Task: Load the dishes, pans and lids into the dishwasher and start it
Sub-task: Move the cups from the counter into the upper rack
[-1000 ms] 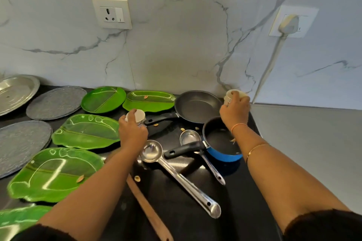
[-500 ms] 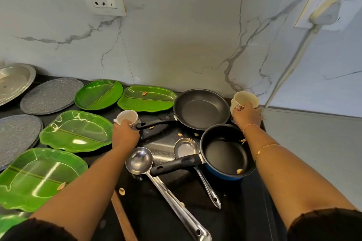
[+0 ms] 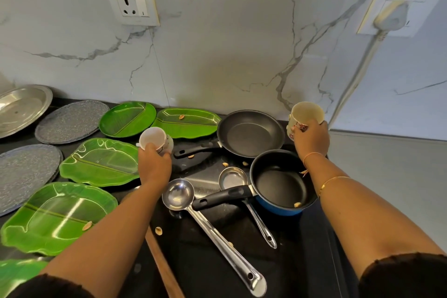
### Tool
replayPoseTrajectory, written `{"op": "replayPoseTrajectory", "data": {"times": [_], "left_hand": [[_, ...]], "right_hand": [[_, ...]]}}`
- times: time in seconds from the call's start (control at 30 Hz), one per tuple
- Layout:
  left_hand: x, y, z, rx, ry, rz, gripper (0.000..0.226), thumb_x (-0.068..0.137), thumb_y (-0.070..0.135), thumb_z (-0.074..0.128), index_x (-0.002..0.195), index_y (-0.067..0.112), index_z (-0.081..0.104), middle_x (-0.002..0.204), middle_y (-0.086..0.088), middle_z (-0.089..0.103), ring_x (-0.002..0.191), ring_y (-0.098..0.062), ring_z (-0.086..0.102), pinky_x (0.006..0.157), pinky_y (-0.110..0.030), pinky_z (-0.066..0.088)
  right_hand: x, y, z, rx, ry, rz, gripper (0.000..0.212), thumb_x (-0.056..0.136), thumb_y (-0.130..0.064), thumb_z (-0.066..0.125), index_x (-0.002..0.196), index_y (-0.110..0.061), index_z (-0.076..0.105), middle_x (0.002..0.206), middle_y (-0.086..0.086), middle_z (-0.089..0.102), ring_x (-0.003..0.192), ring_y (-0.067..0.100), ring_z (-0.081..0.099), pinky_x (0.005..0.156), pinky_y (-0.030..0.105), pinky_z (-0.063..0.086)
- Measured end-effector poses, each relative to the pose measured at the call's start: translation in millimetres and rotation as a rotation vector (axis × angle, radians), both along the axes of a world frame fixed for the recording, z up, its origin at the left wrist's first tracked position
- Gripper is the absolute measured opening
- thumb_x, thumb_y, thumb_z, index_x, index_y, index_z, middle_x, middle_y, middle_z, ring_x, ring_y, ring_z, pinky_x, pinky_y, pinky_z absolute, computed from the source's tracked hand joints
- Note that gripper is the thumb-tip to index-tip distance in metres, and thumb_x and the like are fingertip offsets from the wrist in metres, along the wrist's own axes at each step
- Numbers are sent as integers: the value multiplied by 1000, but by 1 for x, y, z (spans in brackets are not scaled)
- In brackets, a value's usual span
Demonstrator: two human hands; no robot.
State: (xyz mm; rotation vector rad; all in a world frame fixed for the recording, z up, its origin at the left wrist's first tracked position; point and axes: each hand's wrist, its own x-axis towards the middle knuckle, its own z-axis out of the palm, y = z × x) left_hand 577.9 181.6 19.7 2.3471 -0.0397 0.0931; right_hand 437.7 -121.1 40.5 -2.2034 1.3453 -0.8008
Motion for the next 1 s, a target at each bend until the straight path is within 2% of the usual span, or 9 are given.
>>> {"op": "replayPoseTrajectory", "data": {"times": [0.13,0.3,0.47,0.53,0.6,0.73,0.83,0.9,1.0], "left_hand": [[-7,2,18,-68,-62,4,36,86,29,63,102,-3,56,109,-23,51,83,-31,47,69,-35,37],[-31,12,32,-128,-138,-58,49,79,52,65,84,4,55,90,-15,57,76,-28,50,61,-33,36],[-68,25,40,-288,-110,-237,44,78,50,67,92,12,52,95,-11,58,84,-26,54,68,-31,38],[-88,28,43,-376,-85,-330,40,80,43,68,95,15,44,105,-12,54,92,-28,55,74,-31,40],[-114,33,48,-464,-68,-420,44,82,36,68,108,14,40,118,-12,46,98,-24,52,80,-30,41],[-161,49,48,-547,-16,-607,62,83,33,67,129,23,26,129,-6,40,110,-21,49,90,-29,43],[-194,60,42,-595,33,-715,69,83,30,68,134,24,22,126,-2,39,111,-16,49,90,-22,41],[-218,67,35,-585,90,-792,71,83,29,68,135,25,20,124,0,41,111,-15,50,88,-19,43],[-249,75,19,-522,126,-884,73,82,31,69,135,29,19,124,2,40,113,-16,48,95,-28,45]], "right_hand": [[-6,16,22,-95,-93,34,37,89,-35,60,110,-4,57,123,16,50,106,35,53,84,38,49],[-22,56,45,-186,-215,90,44,85,-40,62,110,-4,57,124,17,49,108,35,52,83,38,49],[-55,111,62,-112,-396,171,42,82,-30,67,114,-6,54,126,16,46,105,26,51,80,22,41],[-73,135,67,-37,-472,186,39,81,-24,69,113,-7,54,121,14,48,99,19,49,75,16,38],[-93,160,67,47,-573,195,33,81,-20,70,108,-10,54,116,10,51,96,16,48,71,10,40],[-137,201,54,228,-752,200,28,81,-17,70,102,-20,53,110,11,58,97,23,56,78,31,53],[-177,228,46,311,-859,247,27,81,-8,70,93,-20,49,95,4,56,86,16,54,69,25,49],[-206,243,39,349,-881,236,36,81,-6,69,89,-23,40,89,-1,50,80,11,51,66,25,47],[-251,257,25,426,-900,199,48,73,-17,67,104,-26,32,99,1,49,87,13,54,72,27,50]]}}
